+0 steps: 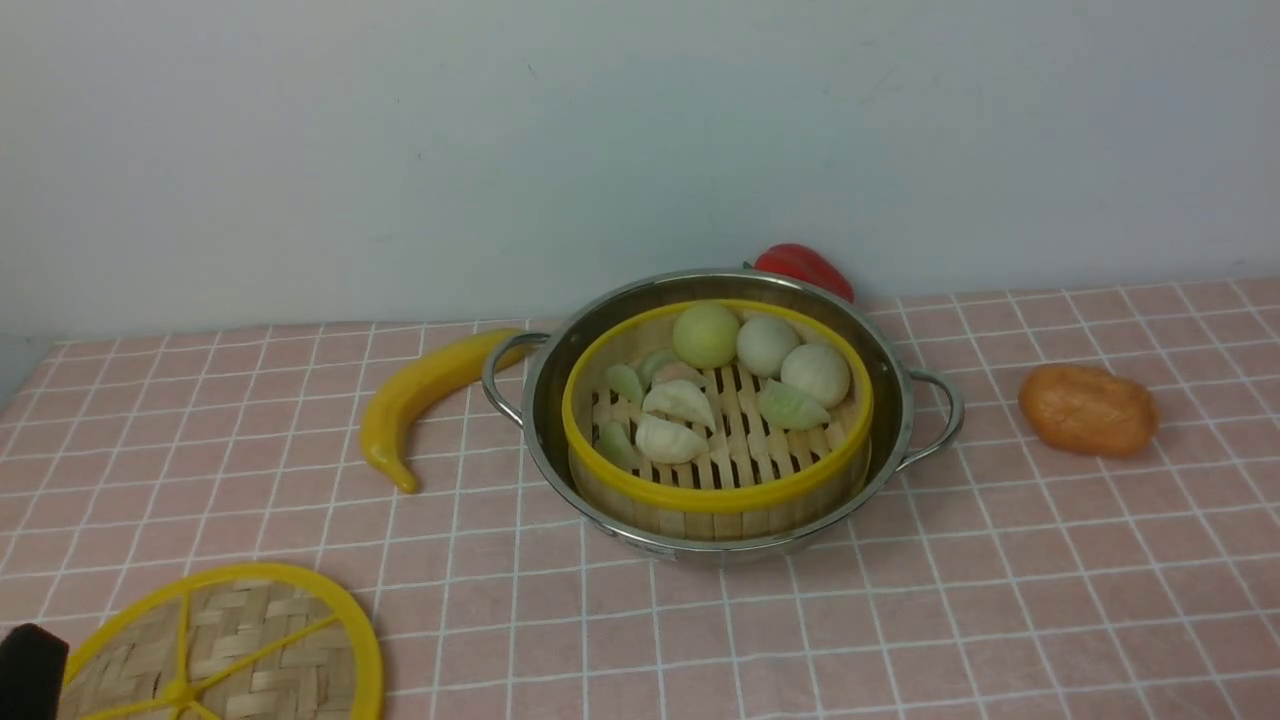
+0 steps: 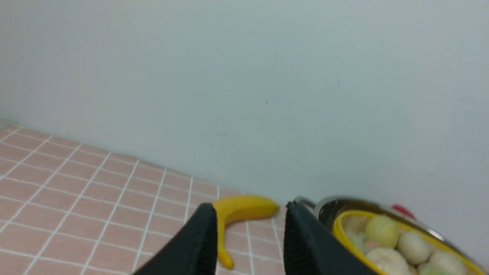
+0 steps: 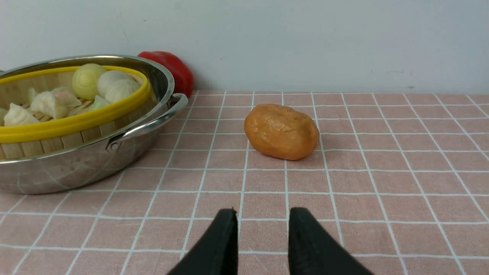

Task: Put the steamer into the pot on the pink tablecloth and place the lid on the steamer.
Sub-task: 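Grasp the bamboo steamer lid lying on the table by its centre knob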

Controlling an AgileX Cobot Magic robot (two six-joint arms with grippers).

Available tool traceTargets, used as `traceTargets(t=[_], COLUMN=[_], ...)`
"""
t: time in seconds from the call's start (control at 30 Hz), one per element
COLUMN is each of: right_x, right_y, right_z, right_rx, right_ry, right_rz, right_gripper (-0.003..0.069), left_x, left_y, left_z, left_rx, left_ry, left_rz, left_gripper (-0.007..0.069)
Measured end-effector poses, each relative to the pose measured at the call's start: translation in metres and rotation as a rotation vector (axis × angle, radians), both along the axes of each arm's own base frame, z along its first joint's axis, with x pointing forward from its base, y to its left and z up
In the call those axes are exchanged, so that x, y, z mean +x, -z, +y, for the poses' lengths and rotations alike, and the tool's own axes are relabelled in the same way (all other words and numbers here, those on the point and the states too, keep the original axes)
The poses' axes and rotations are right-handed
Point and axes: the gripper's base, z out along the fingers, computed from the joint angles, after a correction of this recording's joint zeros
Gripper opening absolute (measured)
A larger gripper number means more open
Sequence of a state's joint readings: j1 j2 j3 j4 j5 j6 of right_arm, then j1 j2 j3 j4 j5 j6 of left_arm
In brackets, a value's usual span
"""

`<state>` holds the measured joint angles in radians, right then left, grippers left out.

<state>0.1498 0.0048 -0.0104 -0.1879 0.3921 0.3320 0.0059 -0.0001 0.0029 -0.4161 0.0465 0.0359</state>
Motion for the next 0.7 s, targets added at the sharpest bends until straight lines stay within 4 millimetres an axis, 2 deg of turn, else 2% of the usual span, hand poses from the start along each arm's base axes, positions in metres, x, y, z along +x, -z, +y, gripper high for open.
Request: traceTargets(t=[0.07,0.1,0.17,0.2,0.23,0.33,0.37,0.43,0.47,0.5,0.53,0.57,0.63,0.7], right_x=[0.000,0.000,0.000,0.000,0.000,0.000,0.000,0.000,0.000,0.000,0.000,0.000,0.000,0.000], right_y=[0.000,0.000,0.000,0.000,0.000,0.000,0.000,0.000,0.000,0.000,0.000,0.000,0.000,0.000], right_z=[0.000,0.000,0.000,0.000,0.000,0.000,0.000,0.000,0.000,0.000,0.000,0.000,0.000,0.000], right_rx=[0.000,0.000,0.000,0.000,0.001,0.001,0.001,0.001,0.001,0.001,0.001,0.001,0.001,0.001], right_ry=[0.000,0.000,0.000,0.000,0.000,0.000,0.000,0.000,0.000,0.000,0.000,0.000,0.000,0.000], right_rz=[0.000,0.000,0.000,0.000,0.000,0.000,0.000,0.000,0.000,-0.001,-0.001,-0.001,-0.001,-0.001], right_gripper=[0.0232,0.0232,0.0238,0.0239,0.0239,0.0239,0.0239,0.0240,0.0240,0.0240,0.0240,0.0240,0.0240,0.0240], left_x=[-0.003,-0.002,-0.003,-0.003,-0.001,0.006,0.007,0.019,0.020,0.031,0.038,0.037,0.060,0.074], left_y=[-0.013,-0.013,-0.034,-0.038,-0.051,-0.072,-0.071,-0.084,-0.085,-0.090,-0.092,-0.093,-0.096,-0.098], left_z=[-0.002,-0.002,-0.005,-0.005,-0.008,-0.013,-0.013,-0.012,-0.011,-0.009,-0.007,-0.006,0.000,0.003], left_rx=[-0.015,-0.015,-0.006,-0.002,0.024,0.116,0.115,0.182,0.182,0.186,0.176,0.175,0.141,0.133], left_ry=[0.022,0.022,0.052,0.059,0.092,0.156,0.157,0.186,0.187,0.178,0.163,0.158,0.092,0.052], left_rz=[-0.007,-0.006,0.022,0.029,0.100,0.315,0.326,0.593,0.613,0.786,0.876,0.881,1.079,1.160], left_gripper=[0.0243,0.0243,0.0243,0.0243,0.0243,0.0243,0.0243,0.0243,0.0243,0.0243,0.0243,0.0243,0.0243,0.0243])
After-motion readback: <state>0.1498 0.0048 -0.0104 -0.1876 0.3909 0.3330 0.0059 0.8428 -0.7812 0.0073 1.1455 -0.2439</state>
